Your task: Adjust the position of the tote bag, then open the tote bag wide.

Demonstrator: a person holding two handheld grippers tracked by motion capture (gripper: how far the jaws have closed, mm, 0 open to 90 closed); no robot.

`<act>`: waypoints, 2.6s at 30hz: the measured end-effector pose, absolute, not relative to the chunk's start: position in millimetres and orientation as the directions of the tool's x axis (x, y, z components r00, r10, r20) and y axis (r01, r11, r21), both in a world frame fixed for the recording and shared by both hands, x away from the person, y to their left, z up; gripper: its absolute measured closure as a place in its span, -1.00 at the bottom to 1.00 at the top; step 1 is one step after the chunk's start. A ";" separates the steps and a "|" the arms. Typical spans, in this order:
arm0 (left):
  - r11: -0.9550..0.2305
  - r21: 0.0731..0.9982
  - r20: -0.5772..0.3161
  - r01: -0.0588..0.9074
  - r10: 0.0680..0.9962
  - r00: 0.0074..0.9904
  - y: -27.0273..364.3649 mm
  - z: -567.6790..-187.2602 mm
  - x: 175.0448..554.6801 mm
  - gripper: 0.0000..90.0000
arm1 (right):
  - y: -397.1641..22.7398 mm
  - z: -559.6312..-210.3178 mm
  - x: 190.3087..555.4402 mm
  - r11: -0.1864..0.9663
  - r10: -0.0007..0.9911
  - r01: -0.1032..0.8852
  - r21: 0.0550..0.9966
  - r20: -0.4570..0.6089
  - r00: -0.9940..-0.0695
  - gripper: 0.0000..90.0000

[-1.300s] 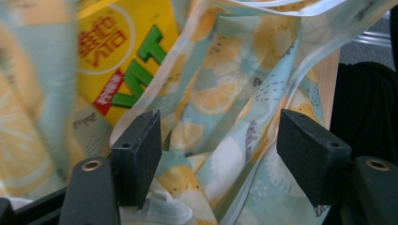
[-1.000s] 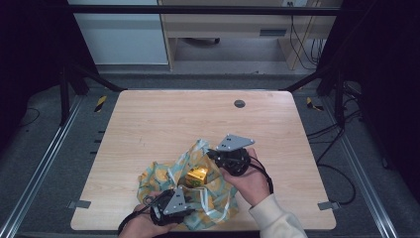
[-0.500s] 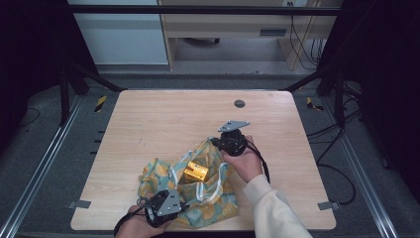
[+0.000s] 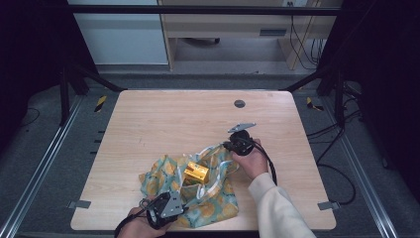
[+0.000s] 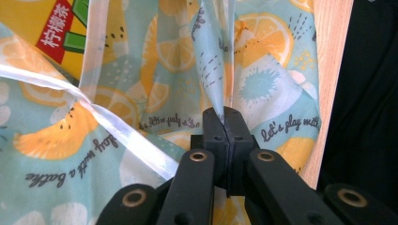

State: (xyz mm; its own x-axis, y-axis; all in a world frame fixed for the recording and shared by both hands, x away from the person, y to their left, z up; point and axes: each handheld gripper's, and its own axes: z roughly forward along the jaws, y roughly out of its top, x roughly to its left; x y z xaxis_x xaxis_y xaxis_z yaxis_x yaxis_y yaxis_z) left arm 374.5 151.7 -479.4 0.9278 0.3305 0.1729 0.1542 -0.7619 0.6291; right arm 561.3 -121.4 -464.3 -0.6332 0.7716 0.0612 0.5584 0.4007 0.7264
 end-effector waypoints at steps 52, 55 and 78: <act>-0.475 0.817 0.116 0.327 0.691 0.714 192.6 -422.5 432.2 -0.24 | -139.7 -425.9 473.7 0.367 0.797 0.442 0.819 -0.031 -0.604 -0.63; -0.498 0.794 0.115 0.347 0.685 0.719 182.6 -437.3 438.5 -0.29 | -135.2 -437.2 474.5 0.377 0.802 0.476 0.795 -0.024 -0.596 -0.74; -0.608 0.673 0.168 0.422 0.680 0.714 201.5 -465.6 437.9 0.97 | -152.6 -474.2 447.8 0.524 0.722 0.535 0.663 -0.013 -0.692 1.00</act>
State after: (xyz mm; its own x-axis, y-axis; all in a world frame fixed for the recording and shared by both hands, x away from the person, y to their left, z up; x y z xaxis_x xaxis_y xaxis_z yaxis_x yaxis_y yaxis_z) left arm 437.9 201.5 -465.6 0.7135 0.6803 0.1675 0.4217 -0.6079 0.6728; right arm 447.8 -152.6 -474.2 -0.6922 0.7216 -0.0126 0.5345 0.5243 0.6628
